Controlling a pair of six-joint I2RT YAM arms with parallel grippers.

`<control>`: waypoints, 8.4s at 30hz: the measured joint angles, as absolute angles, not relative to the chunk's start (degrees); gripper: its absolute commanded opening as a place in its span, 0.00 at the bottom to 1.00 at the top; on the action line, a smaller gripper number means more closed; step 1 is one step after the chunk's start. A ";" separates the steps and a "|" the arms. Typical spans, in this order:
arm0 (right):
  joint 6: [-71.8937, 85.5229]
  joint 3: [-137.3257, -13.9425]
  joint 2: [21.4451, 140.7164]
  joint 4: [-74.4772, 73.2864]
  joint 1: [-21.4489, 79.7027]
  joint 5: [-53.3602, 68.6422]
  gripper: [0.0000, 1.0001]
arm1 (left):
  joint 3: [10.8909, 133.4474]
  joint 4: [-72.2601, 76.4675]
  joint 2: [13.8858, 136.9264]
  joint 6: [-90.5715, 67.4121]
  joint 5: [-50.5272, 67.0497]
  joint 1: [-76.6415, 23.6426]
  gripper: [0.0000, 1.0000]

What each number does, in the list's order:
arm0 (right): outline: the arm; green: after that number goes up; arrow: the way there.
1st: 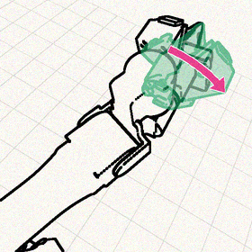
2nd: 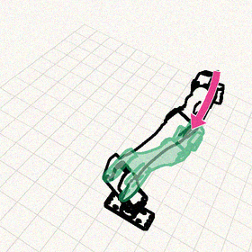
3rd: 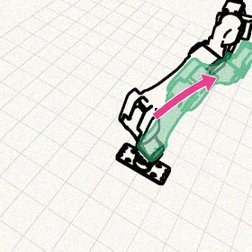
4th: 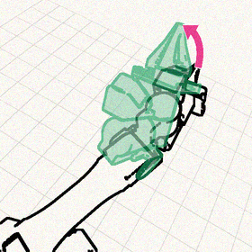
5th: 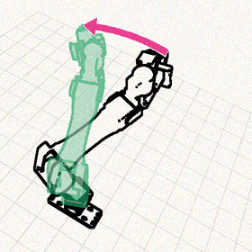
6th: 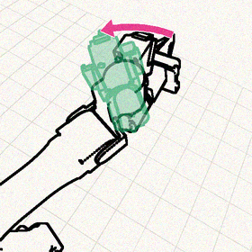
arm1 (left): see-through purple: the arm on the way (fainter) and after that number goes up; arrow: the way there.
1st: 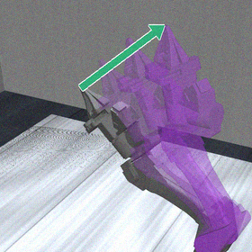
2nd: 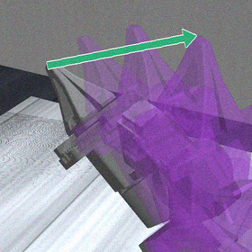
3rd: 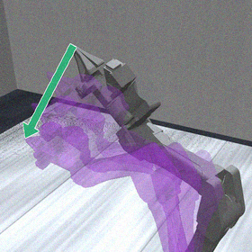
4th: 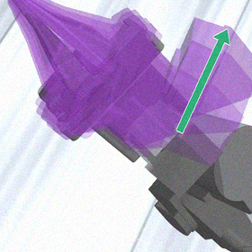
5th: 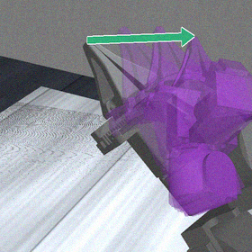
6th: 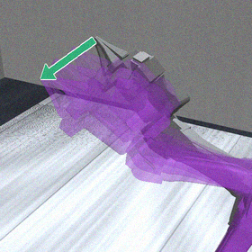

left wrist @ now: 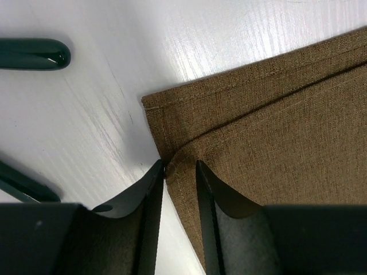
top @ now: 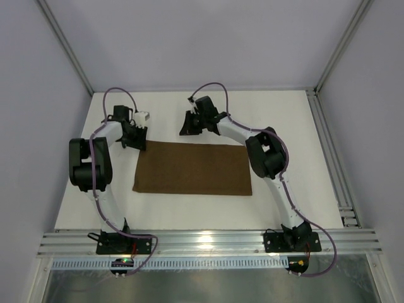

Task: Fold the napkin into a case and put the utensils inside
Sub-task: Smooth out the rectangle-folded napkin at the center of the board.

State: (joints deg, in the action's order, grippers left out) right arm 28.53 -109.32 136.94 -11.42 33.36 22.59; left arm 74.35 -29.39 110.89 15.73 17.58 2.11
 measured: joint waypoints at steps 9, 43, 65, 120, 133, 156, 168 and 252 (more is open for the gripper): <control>32.95 -112.05 140.64 -8.05 36.56 24.75 0.06 | 74.22 -29.41 110.87 16.53 17.85 2.11 0.20; 36.56 -116.57 146.30 -7.51 38.04 25.43 0.03 | 72.77 -29.89 107.57 17.12 18.35 2.11 0.00; 39.22 -121.32 149.91 -6.57 39.90 24.88 0.03 | 72.77 -31.29 106.00 17.17 19.64 2.11 0.00; 24.03 -88.05 112.84 -15.20 22.90 12.95 0.40 | 84.16 -33.52 115.79 15.35 20.16 1.78 0.01; 15.73 -72.12 107.85 -21.28 13.23 10.63 0.42 | 83.33 -33.54 115.42 15.49 19.94 1.54 0.02; 13.04 -69.52 108.51 -21.50 12.82 7.01 0.14 | 82.56 -33.69 114.56 16.60 19.92 1.45 0.02; 12.51 -68.97 108.09 -20.84 12.73 6.46 0.03 | 82.26 -34.35 112.71 16.86 18.94 1.45 0.00; 19.09 -70.22 111.13 -8.01 10.26 12.16 0.42 | 83.35 -30.61 115.04 14.79 2.11 -2.26 0.45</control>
